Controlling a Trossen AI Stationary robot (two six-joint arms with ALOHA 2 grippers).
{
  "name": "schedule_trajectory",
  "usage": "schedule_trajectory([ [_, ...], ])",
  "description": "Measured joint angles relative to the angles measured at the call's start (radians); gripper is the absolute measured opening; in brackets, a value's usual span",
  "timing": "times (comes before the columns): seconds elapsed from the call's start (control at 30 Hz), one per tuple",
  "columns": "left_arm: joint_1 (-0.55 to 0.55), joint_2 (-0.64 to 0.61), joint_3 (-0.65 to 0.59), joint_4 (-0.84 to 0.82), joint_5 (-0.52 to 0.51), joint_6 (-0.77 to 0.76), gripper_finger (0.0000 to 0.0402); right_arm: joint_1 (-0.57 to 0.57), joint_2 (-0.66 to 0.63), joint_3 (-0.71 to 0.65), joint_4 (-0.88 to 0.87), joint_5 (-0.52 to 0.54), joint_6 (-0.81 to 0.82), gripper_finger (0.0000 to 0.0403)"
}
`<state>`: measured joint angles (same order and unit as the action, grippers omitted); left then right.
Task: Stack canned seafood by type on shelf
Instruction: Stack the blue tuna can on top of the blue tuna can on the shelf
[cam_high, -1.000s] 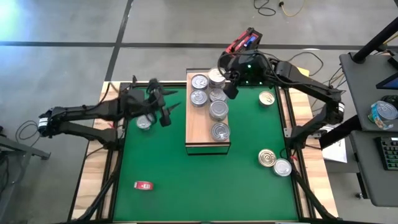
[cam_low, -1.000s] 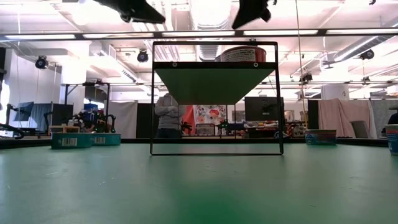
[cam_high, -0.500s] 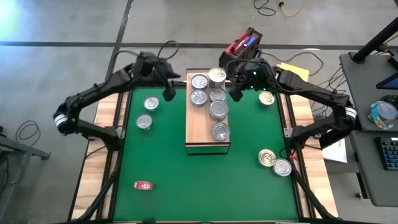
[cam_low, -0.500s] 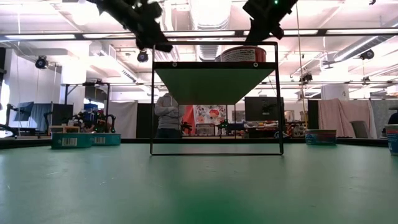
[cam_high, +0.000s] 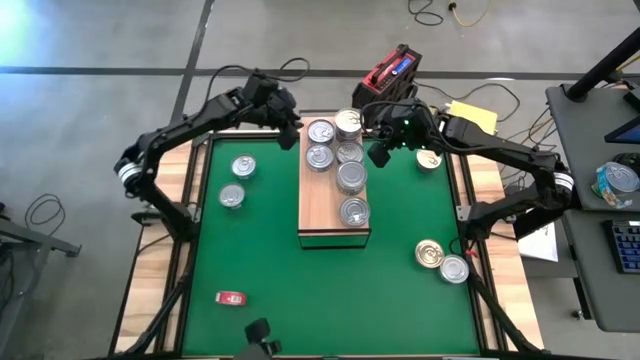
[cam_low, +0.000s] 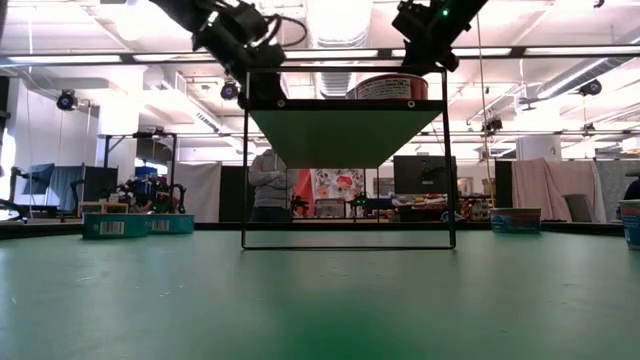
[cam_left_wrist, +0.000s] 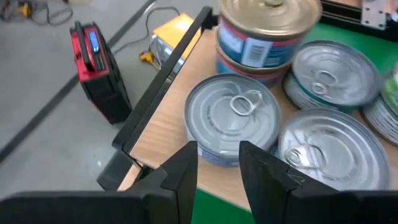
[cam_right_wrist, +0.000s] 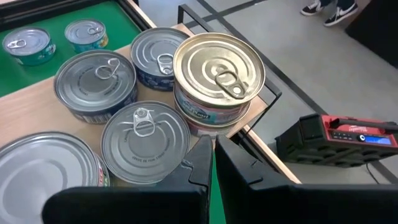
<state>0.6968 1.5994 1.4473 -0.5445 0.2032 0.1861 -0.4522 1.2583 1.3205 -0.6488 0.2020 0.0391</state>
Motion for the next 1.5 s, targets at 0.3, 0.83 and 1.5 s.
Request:
schedule_trajectory([
  [0.3,-0.001,0.144,0.173,-0.13,-0.037,-0.05,0.0139,0.0,0.0,0.0,0.004,0.0,-0.013,0.0012],
  [0.83,0.001,0.183,0.228,-0.157,-0.047,-0.109,0.0202,0.0,0.0,0.0,0.004,0.0,-0.04,0.0012],
  [1.5,-0.022,0.185,0.233,-0.166,-0.054,-0.221,0.0202,0.001,0.0,0.0,0.003,0.0,-0.056,0.0012],
])
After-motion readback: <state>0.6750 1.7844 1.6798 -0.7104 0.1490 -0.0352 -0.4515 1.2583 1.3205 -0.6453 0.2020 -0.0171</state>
